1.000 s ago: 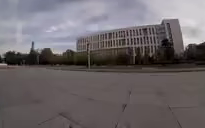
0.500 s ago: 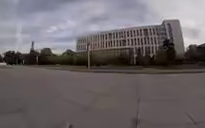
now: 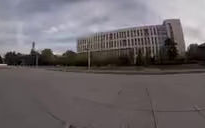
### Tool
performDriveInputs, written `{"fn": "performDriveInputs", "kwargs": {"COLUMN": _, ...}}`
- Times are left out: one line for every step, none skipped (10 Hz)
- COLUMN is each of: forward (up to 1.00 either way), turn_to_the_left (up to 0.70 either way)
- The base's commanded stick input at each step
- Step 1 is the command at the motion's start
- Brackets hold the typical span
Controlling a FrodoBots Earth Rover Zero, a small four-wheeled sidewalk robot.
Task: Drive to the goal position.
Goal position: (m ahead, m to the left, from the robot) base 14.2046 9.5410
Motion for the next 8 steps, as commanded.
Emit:
{"fn": "performDriveInputs", "kwargs": {"forward": 0.92, "turn_to_the_left": 0.07}}
{"fn": "performDriveInputs", "kwargs": {"forward": 0.92, "turn_to_the_left": 0.07}}
{"fn": "performDriveInputs", "kwargs": {"forward": 0.92, "turn_to_the_left": 0.07}}
{"fn": "performDriveInputs", "kwargs": {"forward": 0.92, "turn_to_the_left": 0.07}}
{"fn": "performDriveInputs", "kwargs": {"forward": 0.92, "turn_to_the_left": 0.07}}
{"fn": "performDriveInputs", "kwargs": {"forward": 0.92, "turn_to_the_left": 0.07}}
{"fn": "performDriveInputs", "kwargs": {"forward": 0.92, "turn_to_the_left": 0.07}}
{"fn": "performDriveInputs", "kwargs": {"forward": 0.92, "turn_to_the_left": 0.07}}
